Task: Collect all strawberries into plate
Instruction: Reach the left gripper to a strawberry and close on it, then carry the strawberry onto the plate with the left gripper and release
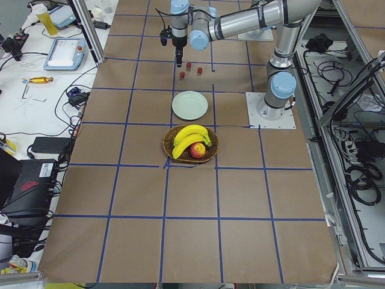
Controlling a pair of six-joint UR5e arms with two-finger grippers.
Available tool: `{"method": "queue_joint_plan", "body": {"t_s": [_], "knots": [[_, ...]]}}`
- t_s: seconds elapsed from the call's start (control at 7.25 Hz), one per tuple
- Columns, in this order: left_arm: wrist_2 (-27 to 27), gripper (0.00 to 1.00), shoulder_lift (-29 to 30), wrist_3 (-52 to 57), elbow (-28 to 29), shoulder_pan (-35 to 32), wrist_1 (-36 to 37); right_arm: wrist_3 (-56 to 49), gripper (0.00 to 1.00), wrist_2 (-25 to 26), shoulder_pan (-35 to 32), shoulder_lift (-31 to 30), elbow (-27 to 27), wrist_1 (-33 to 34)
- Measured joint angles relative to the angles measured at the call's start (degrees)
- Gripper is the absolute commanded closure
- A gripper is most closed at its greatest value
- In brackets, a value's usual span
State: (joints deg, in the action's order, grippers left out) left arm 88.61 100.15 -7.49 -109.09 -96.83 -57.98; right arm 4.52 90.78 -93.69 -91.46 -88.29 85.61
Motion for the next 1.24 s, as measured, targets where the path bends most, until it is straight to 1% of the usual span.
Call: {"method": "queue_joint_plan", "body": {"t_s": [0.14, 0.28, 0.41, 0.55, 0.69, 0.83, 0.97, 1.1, 1.24], "knots": [[-0.2, 0.00, 2.5, -2.1, -3.5, -0.8, 7.9, 0.1, 0.00, -0.1, 0.0, 0.0, 0.1, -0.2], [-0.2, 0.05, 5.2, -4.3, -5.3, -1.7, 13.8, 0.2, 0.00, -0.1, -0.1, 0.1, 0.2, -0.2], [0.4, 0.05, 7.7, -5.5, -6.0, -2.9, 17.1, 0.2, 0.00, -0.1, -0.2, 0.2, 0.2, -0.1], [1.1, 0.10, 9.8, -6.0, -6.0, -4.2, 18.8, 0.2, 0.00, -0.1, -0.2, 0.2, 0.3, -0.1], [1.5, 0.29, 11.3, -6.1, -5.8, -5.1, 19.7, 0.3, 0.00, 0.0, -0.2, 0.3, 0.3, 0.0], [1.7, 0.65, 12.3, -6.2, -5.7, -5.7, 20.0, 0.3, 0.00, 0.0, -0.2, 0.3, 0.3, 0.0], [1.8, 0.91, 12.8, -6.2, -5.6, -6.2, 20.0, 0.3, 0.00, -0.1, -0.2, 0.3, 0.3, 0.0], [2.5, 1.00, 13.0, -6.2, -5.4, -6.6, 19.9, 0.3, 0.00, -0.1, -0.2, 0.3, 0.3, 0.0], [3.5, 1.00, 12.8, -6.1, -5.3, -6.9, 19.7, 0.3, 0.00, -0.1, -0.2, 0.3, 0.3, 0.0]]}}
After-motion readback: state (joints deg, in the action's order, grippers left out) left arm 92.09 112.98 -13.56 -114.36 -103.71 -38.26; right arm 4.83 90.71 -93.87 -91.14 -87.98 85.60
